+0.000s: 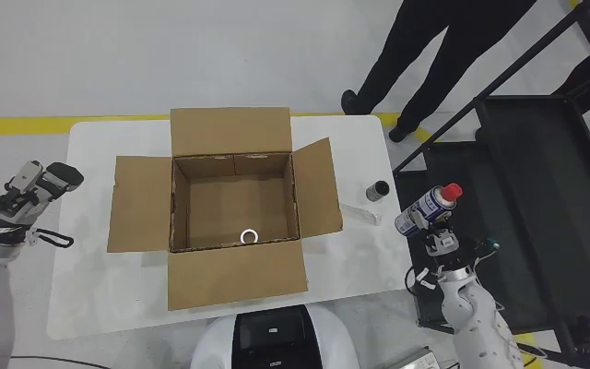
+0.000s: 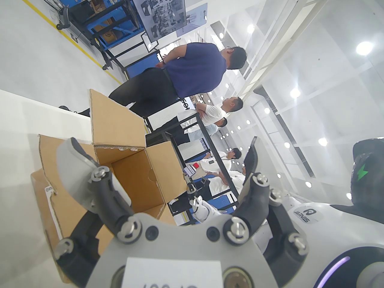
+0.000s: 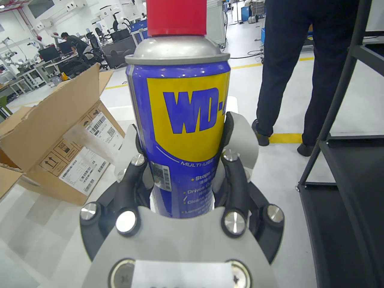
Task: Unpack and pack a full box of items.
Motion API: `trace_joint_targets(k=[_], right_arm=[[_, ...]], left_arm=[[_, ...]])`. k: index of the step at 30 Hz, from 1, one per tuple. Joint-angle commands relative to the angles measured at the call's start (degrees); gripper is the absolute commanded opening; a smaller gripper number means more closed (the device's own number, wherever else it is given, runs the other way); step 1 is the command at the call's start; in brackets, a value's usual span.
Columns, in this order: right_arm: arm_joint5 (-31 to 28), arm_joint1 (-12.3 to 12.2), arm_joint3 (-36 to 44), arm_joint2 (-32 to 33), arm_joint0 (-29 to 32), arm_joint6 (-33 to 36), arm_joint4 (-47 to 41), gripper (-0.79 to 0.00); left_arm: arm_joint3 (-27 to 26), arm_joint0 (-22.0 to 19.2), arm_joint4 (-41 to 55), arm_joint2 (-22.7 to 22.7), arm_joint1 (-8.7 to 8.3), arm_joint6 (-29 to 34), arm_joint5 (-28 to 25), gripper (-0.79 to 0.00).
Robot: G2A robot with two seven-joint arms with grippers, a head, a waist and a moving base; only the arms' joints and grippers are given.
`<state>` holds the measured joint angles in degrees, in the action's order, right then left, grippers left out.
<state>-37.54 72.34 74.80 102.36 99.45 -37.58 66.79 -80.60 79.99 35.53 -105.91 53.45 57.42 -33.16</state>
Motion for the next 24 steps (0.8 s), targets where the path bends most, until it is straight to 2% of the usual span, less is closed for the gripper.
trace_joint_targets(k=[1,12,18,24], right_arm=[[0.75,0.11,-4.21,-1.01,-1.99,-3.06,1.09,-0.785],[8.76,0.67,-24.01,-6.74,-13.57,-13.22,8.99,-0.785],[9.75,0.91,-32.39,-8.96,-17.88,-17.64,10.54,-0.785],[9.55,1.21,-37.34,-10.97,-20.95,-19.95,11.16,-0.785]], left_arm=[[0.00,0.00,0.00,0.00,0.00,0.00,0.00,0.000],[0.00,0.00,0.00,0.00,0.00,0.00,0.00,0.000],[0.00,0.00,0.00,0.00,0.00,0.00,0.00,0.000],[0.00,0.00,0.00,0.00,0.00,0.00,0.00,0.000]])
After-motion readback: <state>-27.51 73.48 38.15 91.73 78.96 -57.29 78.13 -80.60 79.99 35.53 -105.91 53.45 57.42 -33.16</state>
